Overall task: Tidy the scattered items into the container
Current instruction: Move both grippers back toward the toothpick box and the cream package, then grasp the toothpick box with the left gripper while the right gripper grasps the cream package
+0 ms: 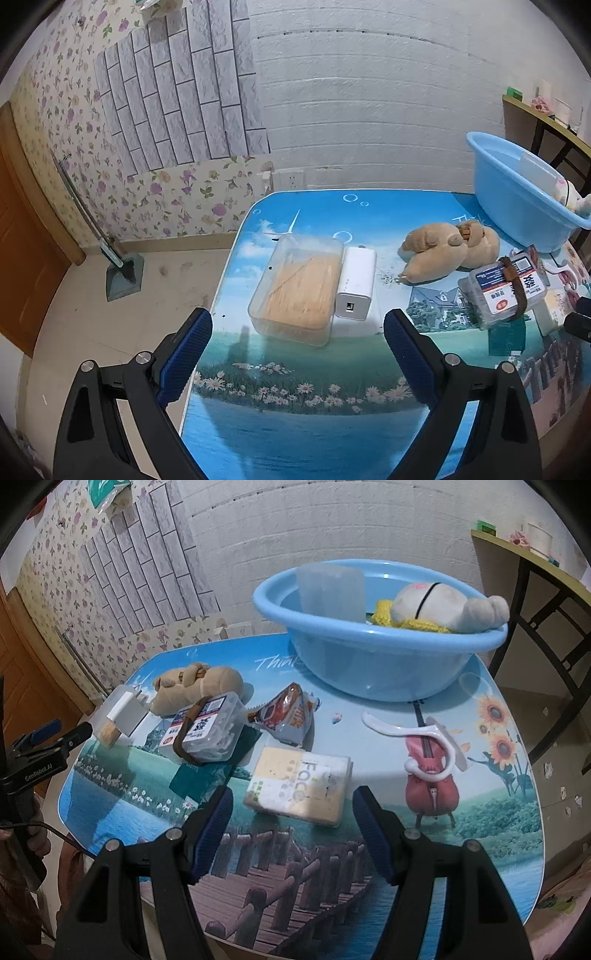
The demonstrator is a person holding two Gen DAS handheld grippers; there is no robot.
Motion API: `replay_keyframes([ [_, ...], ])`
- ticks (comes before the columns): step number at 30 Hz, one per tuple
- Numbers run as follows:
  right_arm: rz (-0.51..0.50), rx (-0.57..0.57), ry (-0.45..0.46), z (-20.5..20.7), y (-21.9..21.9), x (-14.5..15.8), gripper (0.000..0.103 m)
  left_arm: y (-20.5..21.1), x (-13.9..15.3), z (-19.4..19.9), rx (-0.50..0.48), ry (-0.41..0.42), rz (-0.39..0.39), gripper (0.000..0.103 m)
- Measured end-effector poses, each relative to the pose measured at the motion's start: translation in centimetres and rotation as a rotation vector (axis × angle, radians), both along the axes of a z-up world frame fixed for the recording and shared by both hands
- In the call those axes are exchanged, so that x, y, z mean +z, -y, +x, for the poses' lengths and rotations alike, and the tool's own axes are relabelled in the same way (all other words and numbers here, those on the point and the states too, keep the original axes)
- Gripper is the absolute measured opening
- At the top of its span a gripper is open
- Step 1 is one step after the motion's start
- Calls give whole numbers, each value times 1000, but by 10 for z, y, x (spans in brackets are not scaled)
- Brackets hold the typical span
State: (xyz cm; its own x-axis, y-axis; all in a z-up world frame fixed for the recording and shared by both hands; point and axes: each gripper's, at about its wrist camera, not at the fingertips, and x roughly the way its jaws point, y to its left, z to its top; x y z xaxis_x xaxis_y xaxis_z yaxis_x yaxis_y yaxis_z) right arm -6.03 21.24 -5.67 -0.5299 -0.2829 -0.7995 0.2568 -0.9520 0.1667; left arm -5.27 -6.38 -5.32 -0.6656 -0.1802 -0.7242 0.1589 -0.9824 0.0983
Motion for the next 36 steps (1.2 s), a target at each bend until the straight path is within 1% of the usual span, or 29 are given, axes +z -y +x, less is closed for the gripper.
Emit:
replay_keyframes([
  [8, -3, -37, 27, -7, 0, -8, 67, 16, -9, -10, 27, 7, -2, 94],
  [11, 2, -44, 33, -10, 1, -12, 72, 24, -17, -17, 36, 31, -3, 94],
  [13, 1, -46, 41, -13, 3, -15, 72, 27, -22, -20, 37, 44, -9, 94],
  [17, 8, -46, 52, -18, 7, -19, 72, 29, -29, -27, 28, 64, -2, 94],
  [23, 24, -53, 64, -24, 11, -25, 73, 26, -38, -39, -11, 83, 7, 94],
  [25, 32, -52, 59, -25, 13, -25, 72, 24, -39, -39, -9, 74, -4, 83],
  [26, 35, -53, 55, -25, 13, -25, 72, 23, -39, -39, -19, 70, 7, 69],
  [27, 32, -52, 52, -25, 13, -24, 70, 22, -38, -38, -31, 71, 20, 63],
  [29, 35, -48, 42, -24, 13, -23, 67, 21, -38, -37, -33, 71, 25, 63],
  [32, 35, -46, 25, -23, 10, -19, 65, 19, -36, -32, -41, 70, 40, 63],
  [36, 27, -40, 3, -19, 6, -13, 65, 14, -29, -20, -39, 61, 28, 63],
])
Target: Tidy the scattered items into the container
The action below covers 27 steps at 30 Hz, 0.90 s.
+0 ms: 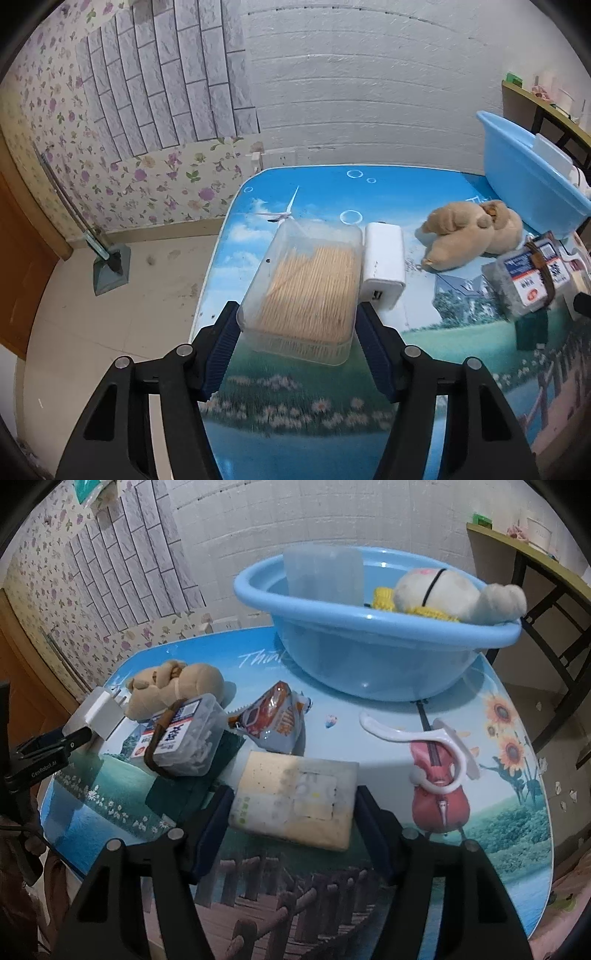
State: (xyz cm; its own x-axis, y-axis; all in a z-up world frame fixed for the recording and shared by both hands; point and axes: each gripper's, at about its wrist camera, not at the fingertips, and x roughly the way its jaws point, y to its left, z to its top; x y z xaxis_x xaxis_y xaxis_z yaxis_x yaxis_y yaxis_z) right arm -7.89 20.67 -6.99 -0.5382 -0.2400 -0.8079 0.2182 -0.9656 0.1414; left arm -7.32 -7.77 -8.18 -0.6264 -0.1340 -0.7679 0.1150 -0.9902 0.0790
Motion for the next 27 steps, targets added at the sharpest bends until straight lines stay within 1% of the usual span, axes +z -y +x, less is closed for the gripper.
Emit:
replay_keyframes([
  [4, -11, 10, -24, 6, -2, 7, 65, -9, 11, 22, -9, -18, -1, 63],
  [10, -17, 26, -30, 21, -7, 8, 65, -29, 15, 47, -36, -14, -2, 63],
  [13, -25, 27, -30, 29, -12, 8, 65, -39, 16, 60, -48, -11, 13, 63],
  [16, -31, 25, -29, 36, -17, 7, 65, -51, 16, 71, -65, -7, 10, 63],
  [22, -34, 44, -30, 49, -18, 4, 65, -62, 13, 86, -65, 5, 7, 63],
  [27, -41, 52, -20, 51, -17, 2, 65, -69, 1, 88, -59, 41, 37, 63],
])
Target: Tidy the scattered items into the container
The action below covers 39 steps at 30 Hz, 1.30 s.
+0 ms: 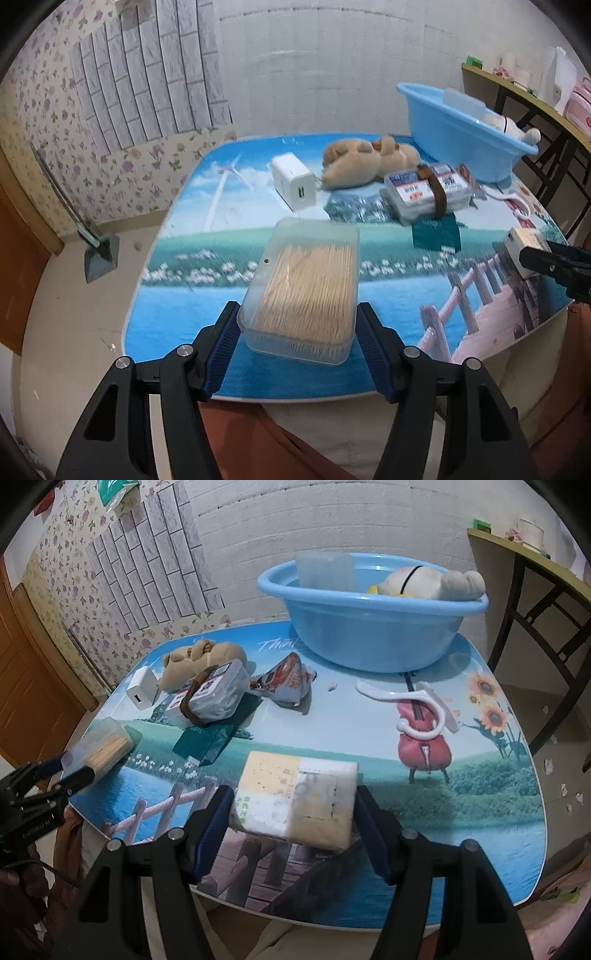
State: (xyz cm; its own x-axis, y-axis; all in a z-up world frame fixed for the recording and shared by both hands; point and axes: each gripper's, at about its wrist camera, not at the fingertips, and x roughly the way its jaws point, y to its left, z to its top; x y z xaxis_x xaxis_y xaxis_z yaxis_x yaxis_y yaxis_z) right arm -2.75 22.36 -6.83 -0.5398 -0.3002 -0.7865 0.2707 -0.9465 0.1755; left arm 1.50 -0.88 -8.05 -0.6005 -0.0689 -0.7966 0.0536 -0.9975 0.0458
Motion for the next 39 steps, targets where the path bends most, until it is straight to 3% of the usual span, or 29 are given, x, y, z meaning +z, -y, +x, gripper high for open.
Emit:
replay_keyframes([
  [14, 9, 4, 25, -2, 2, -8, 65, 6, -14, -6, 31, 26, 56, 64],
  [16, 10, 2, 33, -3, 2, -11, 65, 6, -15, -8, 33, 27, 52, 70],
  [21, 13, 0, 37, -6, 4, -13, 67, 7, -21, -14, 33, 63, 59, 103],
  [39, 47, 10, 25, -8, 8, -14, 67, 7, -22, -13, 20, 43, 61, 103],
])
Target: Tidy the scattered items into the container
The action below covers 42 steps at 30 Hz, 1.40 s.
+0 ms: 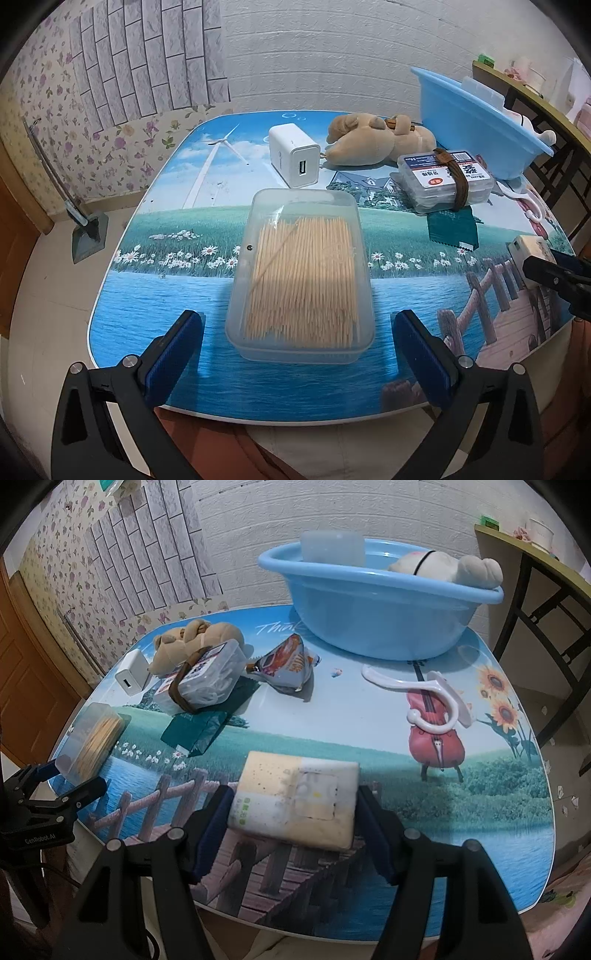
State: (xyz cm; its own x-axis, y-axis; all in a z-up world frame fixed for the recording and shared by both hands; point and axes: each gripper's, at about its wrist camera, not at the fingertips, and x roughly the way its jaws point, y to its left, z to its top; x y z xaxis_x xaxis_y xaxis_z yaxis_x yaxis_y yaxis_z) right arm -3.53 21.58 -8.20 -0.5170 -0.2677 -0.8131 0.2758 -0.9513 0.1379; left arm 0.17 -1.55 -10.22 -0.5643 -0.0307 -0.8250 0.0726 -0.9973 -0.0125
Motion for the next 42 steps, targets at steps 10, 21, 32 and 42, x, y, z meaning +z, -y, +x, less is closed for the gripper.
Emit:
replay_keyframes([
  [10, 26, 1, 3, -1, 2, 0, 67, 0, 0, 0, -3, -1, 1, 103],
  [21, 38, 3, -2, -5, 4, -1, 67, 1, 0, -1, -8, -2, 1, 103],
  [32, 36, 3, -2, -5, 4, -1, 67, 1, 0, -1, -8, -2, 1, 103],
  [42, 37, 3, -2, -5, 4, 0, 67, 1, 0, 0, -8, -3, 1, 103],
])
